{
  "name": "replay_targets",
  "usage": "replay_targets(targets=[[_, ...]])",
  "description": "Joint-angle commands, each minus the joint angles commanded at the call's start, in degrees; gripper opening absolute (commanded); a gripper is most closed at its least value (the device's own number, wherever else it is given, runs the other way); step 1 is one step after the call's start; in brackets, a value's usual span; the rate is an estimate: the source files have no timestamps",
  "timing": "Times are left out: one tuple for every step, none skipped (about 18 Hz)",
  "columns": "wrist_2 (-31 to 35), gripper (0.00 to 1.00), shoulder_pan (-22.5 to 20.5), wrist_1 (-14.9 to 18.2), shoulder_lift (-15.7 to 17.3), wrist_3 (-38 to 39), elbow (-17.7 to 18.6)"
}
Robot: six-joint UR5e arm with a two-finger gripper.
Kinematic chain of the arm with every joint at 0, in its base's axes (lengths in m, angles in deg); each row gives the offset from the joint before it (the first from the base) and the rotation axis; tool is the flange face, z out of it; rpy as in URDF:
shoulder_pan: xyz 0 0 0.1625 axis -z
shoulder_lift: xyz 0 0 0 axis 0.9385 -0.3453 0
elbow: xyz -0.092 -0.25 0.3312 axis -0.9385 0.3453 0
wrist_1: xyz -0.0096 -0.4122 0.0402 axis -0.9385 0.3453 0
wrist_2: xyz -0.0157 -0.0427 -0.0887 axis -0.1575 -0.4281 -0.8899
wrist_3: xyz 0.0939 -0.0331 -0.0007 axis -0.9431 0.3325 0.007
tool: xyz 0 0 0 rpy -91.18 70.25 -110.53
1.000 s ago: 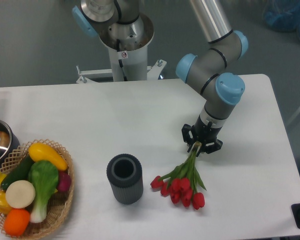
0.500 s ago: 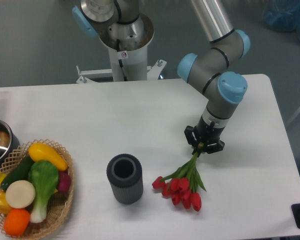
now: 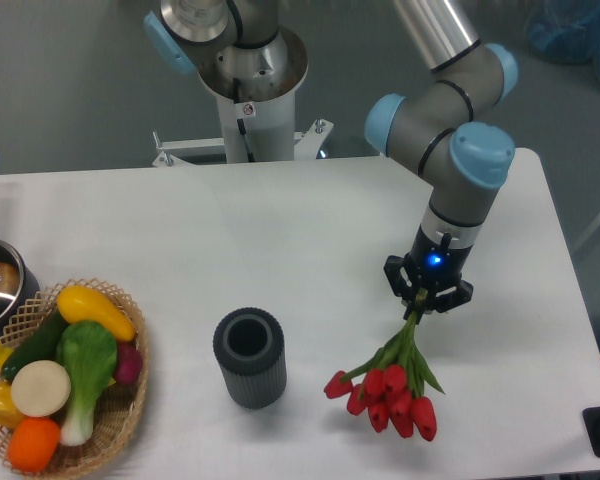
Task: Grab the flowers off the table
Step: 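Lift the red tulips by the stems up off the table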
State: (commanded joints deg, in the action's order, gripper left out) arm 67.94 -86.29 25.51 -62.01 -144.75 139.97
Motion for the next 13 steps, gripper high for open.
replay_targets(targets=[[-1.8,0.14,0.0,0.0,0.3,0.4,-1.3],[-3.4,0.14,0.0,0.0,0.4,1.1,-2.2],[-5.1,0.14,0.0,0.0,0.4,1.6,-2.7],[-6.6,0.14,0.1,0.0,0.4,2.0,-3.3],[-7.9,0.14,0.1,0.0,0.8,2.4,-3.9],[-9.7,0.14,0.0,0.0,1.1,2.6,-4.6],[-10.8,0.14,0.0,-0.1,1.1,2.9,-5.3],[-12.0,0.14,0.0,-0.2,1.1,3.4,-5.9],[-13.4,0.14,0.0,-0.2,1.1,3.9,-6.6],[-14.8,0.14,0.0,-0.3,1.1,4.3,-7.2],[-16.4,0.14,0.0,-0.3,1.1,5.0,-7.8],[-18.1,0.14,-0.1,-0.3,1.1,5.4,-8.4],[-19.9,0.14,-0.2,-0.3,1.1,5.6,-8.8]])
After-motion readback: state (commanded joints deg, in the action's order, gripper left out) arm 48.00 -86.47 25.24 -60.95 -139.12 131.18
